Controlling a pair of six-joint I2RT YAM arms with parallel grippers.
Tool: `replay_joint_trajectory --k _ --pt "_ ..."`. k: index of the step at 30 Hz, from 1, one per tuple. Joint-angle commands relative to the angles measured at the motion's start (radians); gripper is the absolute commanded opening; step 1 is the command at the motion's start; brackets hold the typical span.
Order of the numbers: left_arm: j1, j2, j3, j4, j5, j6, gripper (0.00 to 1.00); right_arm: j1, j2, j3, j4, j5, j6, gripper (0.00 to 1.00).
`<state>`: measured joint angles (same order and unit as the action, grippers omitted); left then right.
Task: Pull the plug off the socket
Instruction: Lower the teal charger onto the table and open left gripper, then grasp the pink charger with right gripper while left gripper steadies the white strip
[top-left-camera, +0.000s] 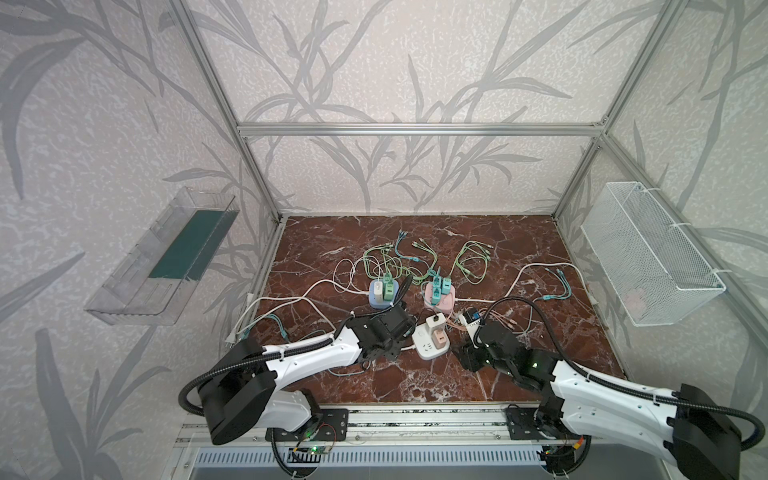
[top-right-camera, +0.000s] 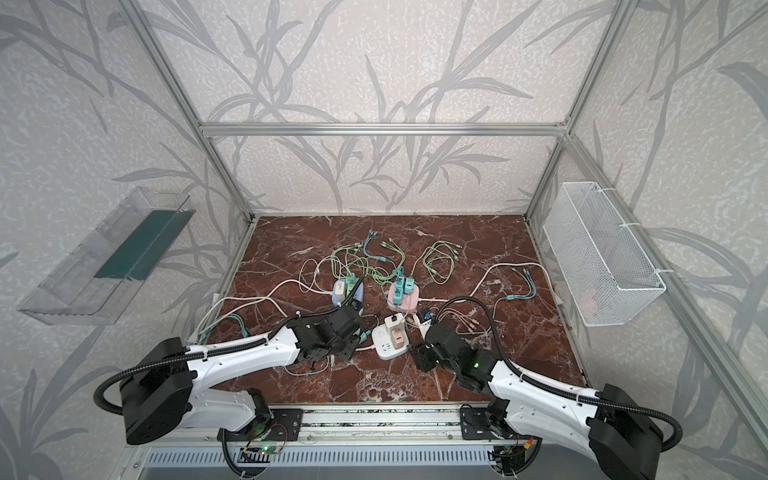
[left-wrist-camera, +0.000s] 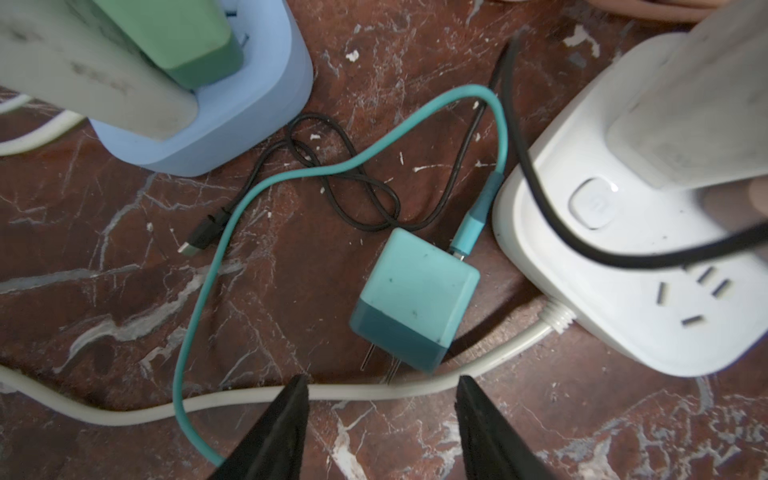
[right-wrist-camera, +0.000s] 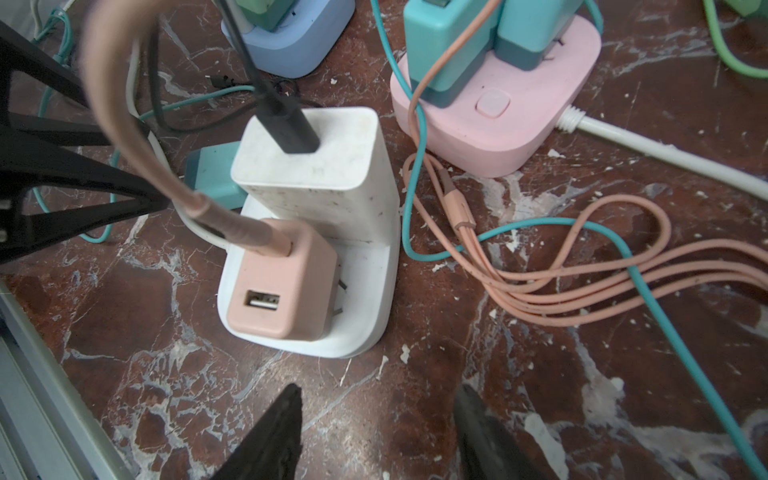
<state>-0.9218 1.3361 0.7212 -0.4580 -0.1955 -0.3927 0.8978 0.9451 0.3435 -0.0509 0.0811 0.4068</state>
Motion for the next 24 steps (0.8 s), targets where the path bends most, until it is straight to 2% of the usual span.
replay_joint_trajectory --k 1,6,12,19,24 --pt "-0.006 -0.048 -0.007 0.007 0.005 0.004 0.58 0.015 -0.028 0.031 -0.015 0.026 -0.003 0.6" --pt "-0.018 -0.121 -0.054 0.098 0.035 0.013 0.57 0.044 -0.033 0.037 -0.009 0.045 -0.003 0.6" --pt "-0.041 -0.175 -0.113 0.242 0.108 0.012 0.5 0.094 0.015 0.069 -0.005 0.096 0.004 0.62" --pt "-0.08 -0.136 -0.118 0.33 0.17 0.035 0.4 0.166 0.139 0.132 0.01 0.158 0.024 0.62" --pt "-0.087 -0.082 -0.114 0.386 0.195 0.025 0.4 0.184 0.221 0.173 0.005 0.175 0.036 0.61"
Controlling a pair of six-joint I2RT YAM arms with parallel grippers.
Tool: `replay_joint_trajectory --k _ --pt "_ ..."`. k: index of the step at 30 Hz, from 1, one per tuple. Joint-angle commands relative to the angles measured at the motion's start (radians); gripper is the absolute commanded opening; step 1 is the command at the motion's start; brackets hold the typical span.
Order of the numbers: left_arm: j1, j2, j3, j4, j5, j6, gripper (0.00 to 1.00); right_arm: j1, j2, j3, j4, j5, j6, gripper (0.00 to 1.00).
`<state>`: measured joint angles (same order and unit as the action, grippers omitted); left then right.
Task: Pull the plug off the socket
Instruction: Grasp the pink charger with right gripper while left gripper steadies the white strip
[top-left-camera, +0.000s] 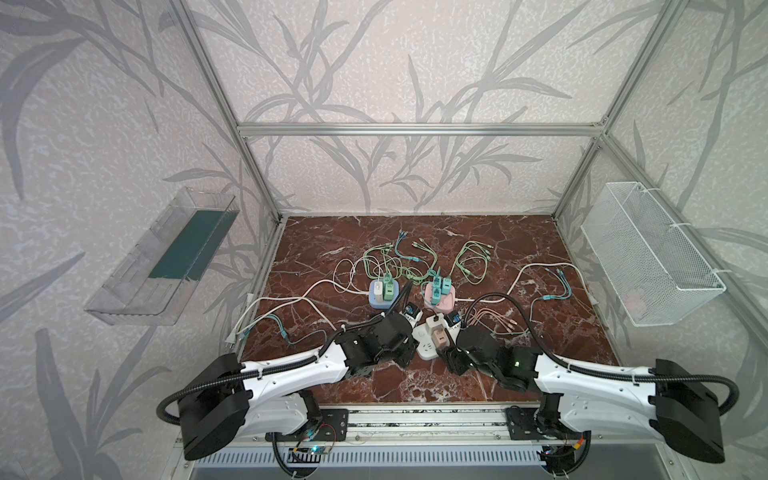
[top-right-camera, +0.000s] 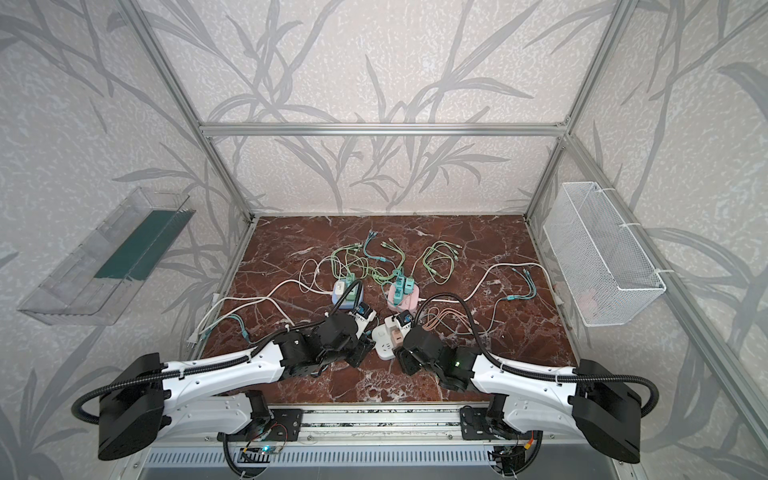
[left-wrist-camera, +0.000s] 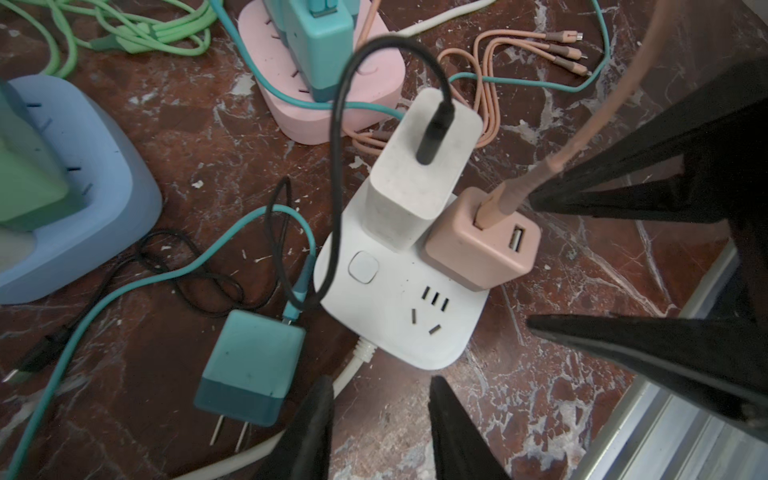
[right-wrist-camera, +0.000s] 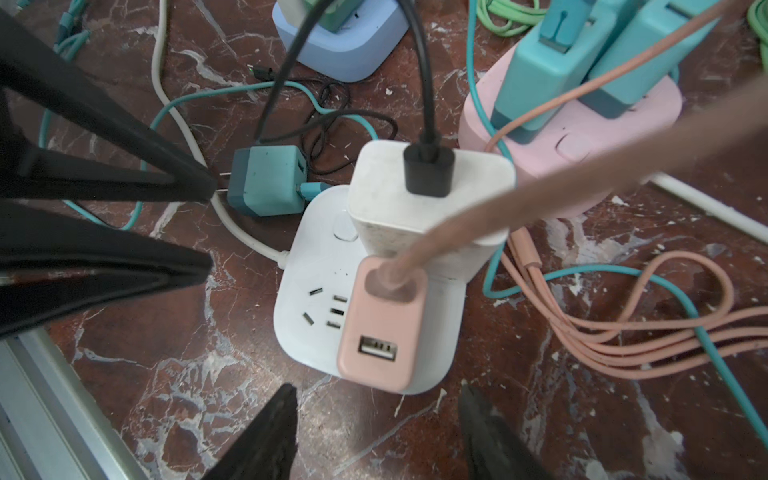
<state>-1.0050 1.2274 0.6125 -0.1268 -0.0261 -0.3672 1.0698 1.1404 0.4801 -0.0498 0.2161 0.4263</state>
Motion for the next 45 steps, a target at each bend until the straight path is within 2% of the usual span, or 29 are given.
replay_joint_trajectory --k 1,14,27,45 --pt "-0.004 0.042 -0.001 0.06 0.029 -0.001 0.4 0.013 0.038 0.043 0.003 0.042 0.02 0.61" --pt "-0.004 0.167 0.037 0.108 0.007 -0.038 0.42 0.013 0.149 0.099 -0.029 0.07 0.057 0.48" --pt "-0.004 0.211 0.042 0.138 -0.052 -0.052 0.47 0.013 0.194 0.115 -0.021 0.056 0.075 0.41" --pt "-0.004 0.289 0.098 0.056 -0.078 -0.047 0.47 0.013 0.197 0.143 -0.032 0.056 0.087 0.26"
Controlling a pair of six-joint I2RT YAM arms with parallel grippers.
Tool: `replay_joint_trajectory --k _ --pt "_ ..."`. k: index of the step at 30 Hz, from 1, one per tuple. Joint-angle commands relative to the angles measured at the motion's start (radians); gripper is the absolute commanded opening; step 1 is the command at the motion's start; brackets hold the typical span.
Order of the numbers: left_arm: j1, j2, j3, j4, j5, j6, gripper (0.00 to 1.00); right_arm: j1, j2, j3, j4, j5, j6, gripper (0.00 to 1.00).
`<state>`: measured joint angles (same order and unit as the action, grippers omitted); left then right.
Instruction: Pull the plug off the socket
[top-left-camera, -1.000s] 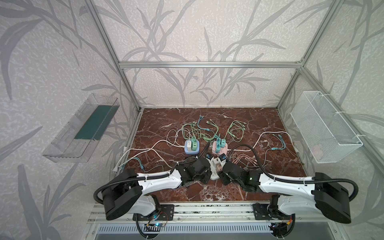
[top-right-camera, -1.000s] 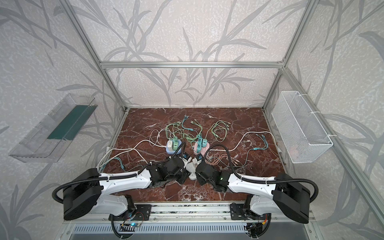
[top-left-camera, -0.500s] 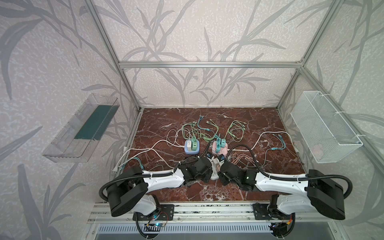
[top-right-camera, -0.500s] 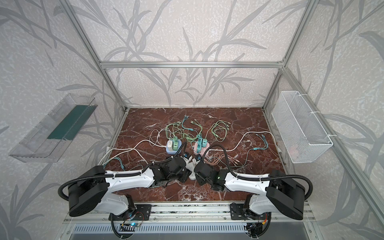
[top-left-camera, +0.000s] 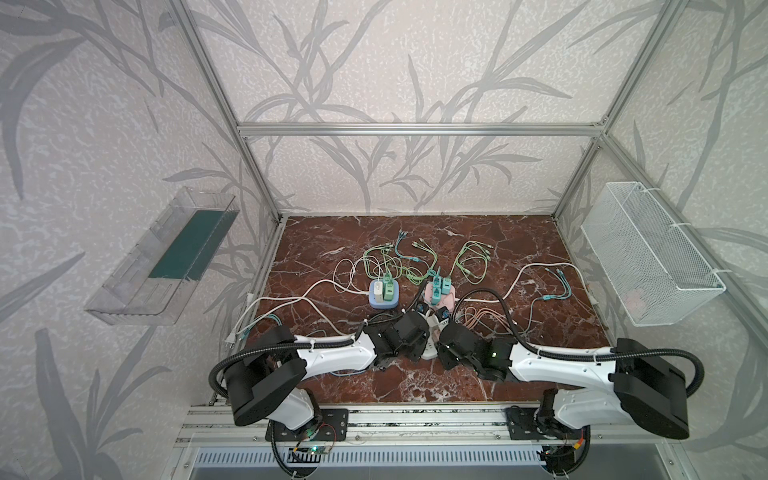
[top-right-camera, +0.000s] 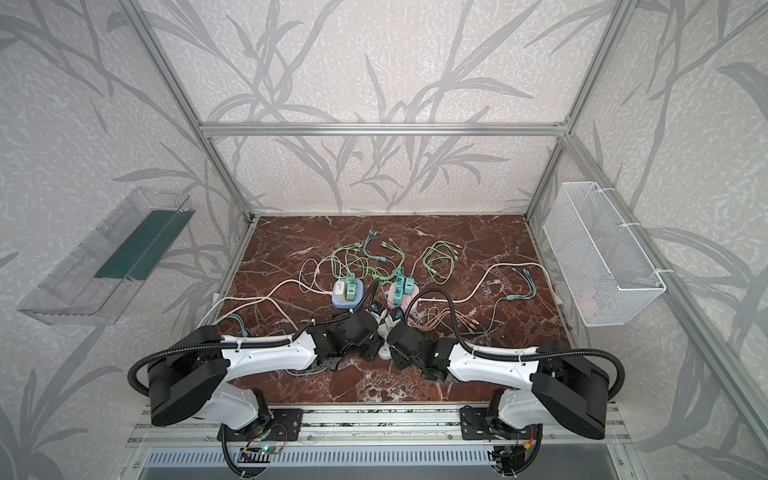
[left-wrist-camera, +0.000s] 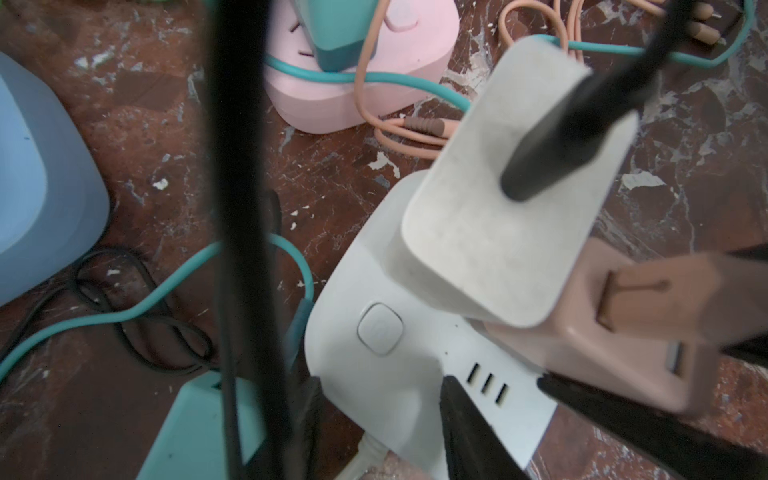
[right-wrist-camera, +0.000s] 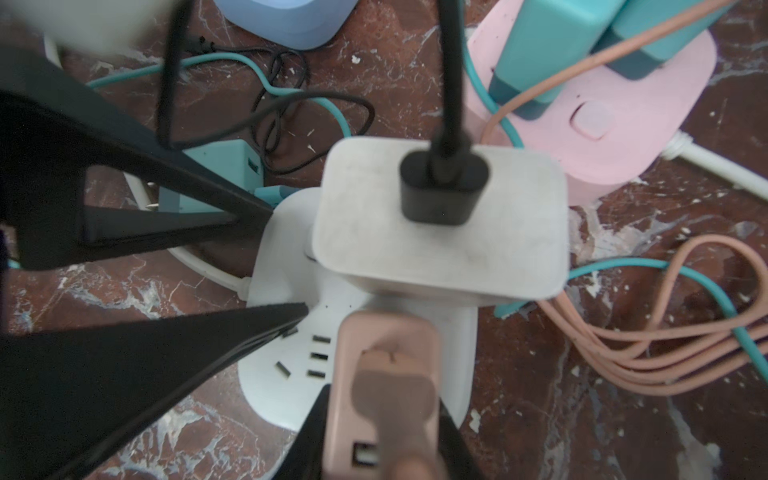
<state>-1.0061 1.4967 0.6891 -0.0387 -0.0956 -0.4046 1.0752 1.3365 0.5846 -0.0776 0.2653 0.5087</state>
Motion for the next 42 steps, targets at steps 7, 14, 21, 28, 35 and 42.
replay_joint_trajectory --k 7,14,21,28,35,42 --pt "-0.002 0.035 0.032 -0.059 -0.002 0.0 0.47 0.008 -0.003 0.056 -0.013 0.012 0.021 0.22" --pt "-0.005 0.039 0.034 -0.097 -0.019 0.004 0.46 0.008 -0.024 0.076 -0.023 0.019 0.059 0.19" --pt "-0.004 0.049 0.042 -0.125 -0.029 0.006 0.46 0.008 -0.048 0.087 -0.028 0.021 0.069 0.17" --pt "-0.005 0.063 0.051 -0.144 -0.035 0.01 0.46 0.008 -0.059 0.08 -0.04 0.04 0.079 0.17" --pt "-0.02 0.093 0.076 -0.177 -0.044 0.017 0.46 0.002 -0.026 0.053 0.02 -0.006 0.157 0.16" --pt "-0.038 0.094 0.07 -0.193 -0.072 0.024 0.46 0.002 -0.033 0.055 -0.004 0.034 0.156 0.16"
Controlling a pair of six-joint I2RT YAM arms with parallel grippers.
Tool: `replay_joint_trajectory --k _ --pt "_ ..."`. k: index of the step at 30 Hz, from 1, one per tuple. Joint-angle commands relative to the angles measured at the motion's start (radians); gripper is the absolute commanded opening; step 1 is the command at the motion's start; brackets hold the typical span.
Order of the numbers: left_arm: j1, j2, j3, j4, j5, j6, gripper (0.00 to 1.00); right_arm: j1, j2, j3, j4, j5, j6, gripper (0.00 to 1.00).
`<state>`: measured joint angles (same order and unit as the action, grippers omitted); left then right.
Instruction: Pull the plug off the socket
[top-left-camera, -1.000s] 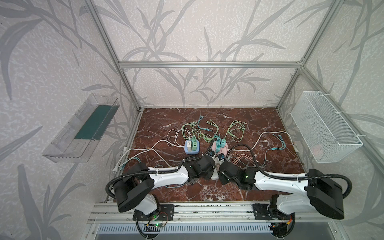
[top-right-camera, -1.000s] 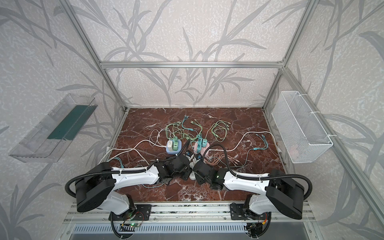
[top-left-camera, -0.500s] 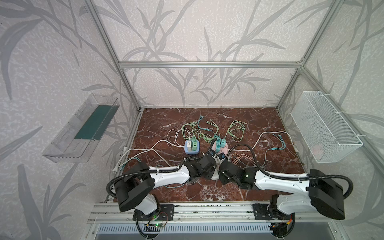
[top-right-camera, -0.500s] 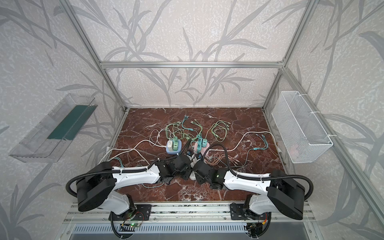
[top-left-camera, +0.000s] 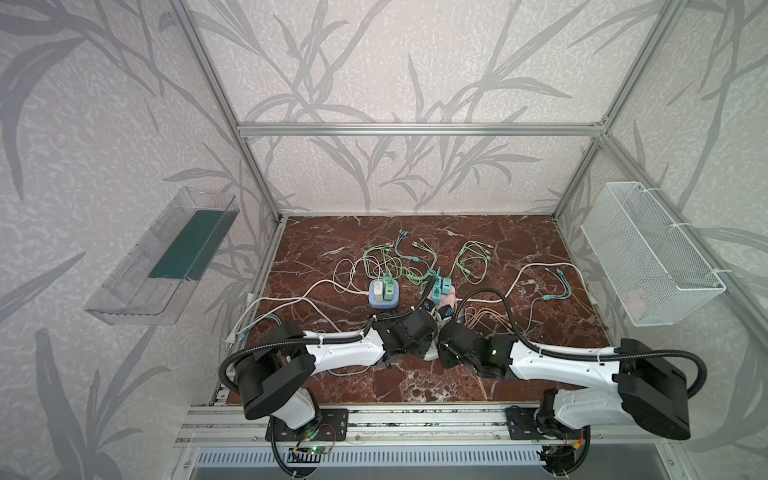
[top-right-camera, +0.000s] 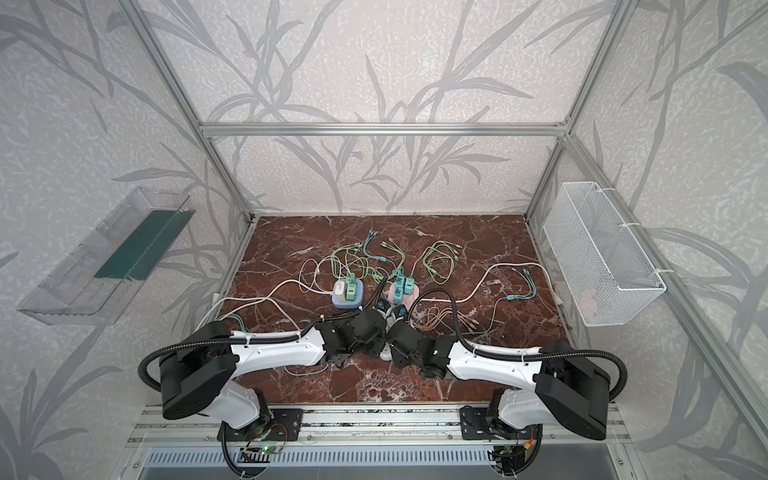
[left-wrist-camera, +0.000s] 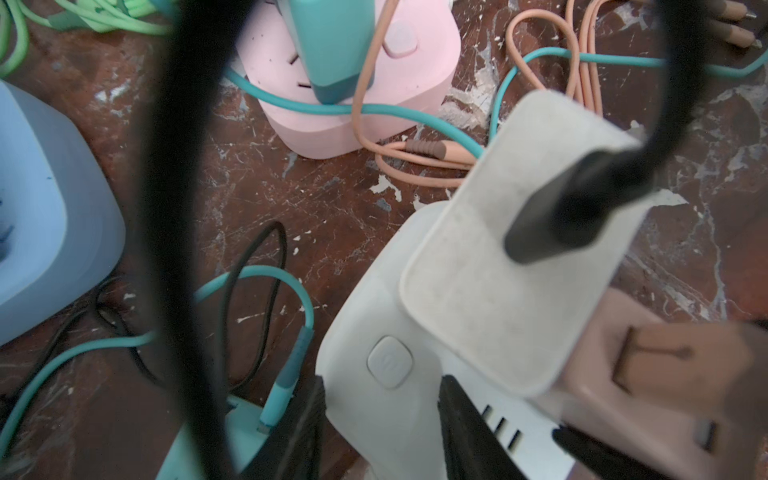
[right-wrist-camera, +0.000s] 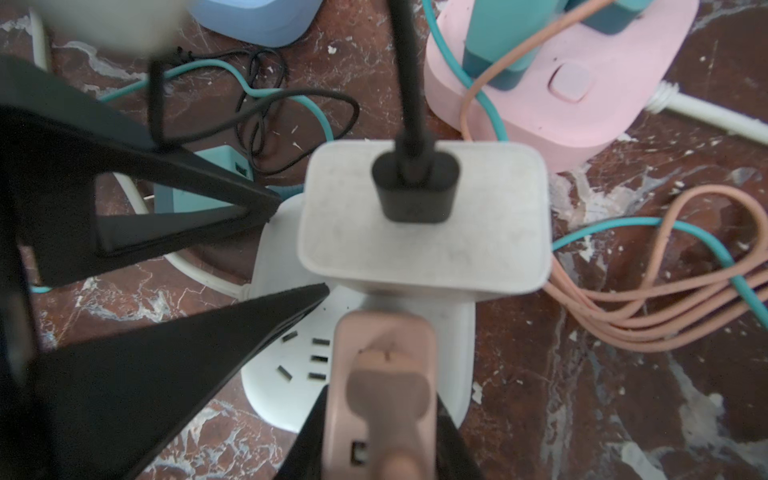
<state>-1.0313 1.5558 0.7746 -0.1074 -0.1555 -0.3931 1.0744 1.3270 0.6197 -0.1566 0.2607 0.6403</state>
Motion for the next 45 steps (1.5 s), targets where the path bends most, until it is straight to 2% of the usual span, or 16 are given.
replay_joint_trajectory --k 1,9,17,21,26,29,32,40,45 --pt "-0.017 0.036 -0.02 -0.123 -0.012 0.013 0.46 0.002 -0.023 0.02 0.067 0.047 0.021 0.16" --pt "-0.032 0.051 -0.035 -0.125 -0.034 0.002 0.46 0.002 -0.053 -0.009 0.103 0.048 -0.022 0.16" --pt "-0.035 0.052 -0.067 -0.098 -0.039 -0.02 0.46 -0.025 -0.111 -0.061 0.118 0.022 -0.009 0.16" --pt "-0.033 0.053 -0.078 -0.087 -0.041 -0.022 0.46 -0.06 -0.118 -0.11 0.185 -0.039 0.059 0.16" --pt "-0.037 0.059 -0.079 -0.084 -0.048 -0.015 0.46 -0.076 -0.111 -0.082 0.144 -0.043 0.031 0.16" --pt "-0.038 0.071 -0.075 -0.089 -0.053 -0.016 0.46 -0.059 -0.075 -0.019 0.042 -0.012 0.005 0.16" --pt "-0.036 0.073 -0.075 -0.086 -0.058 -0.026 0.46 0.002 -0.032 0.023 -0.017 0.038 -0.039 0.16" --pt "-0.036 0.086 -0.054 -0.101 -0.065 -0.047 0.46 0.058 0.046 0.073 -0.071 0.116 -0.051 0.16" --pt "-0.037 0.105 -0.044 -0.111 -0.071 -0.056 0.46 0.08 0.028 0.084 -0.082 0.138 -0.051 0.16"
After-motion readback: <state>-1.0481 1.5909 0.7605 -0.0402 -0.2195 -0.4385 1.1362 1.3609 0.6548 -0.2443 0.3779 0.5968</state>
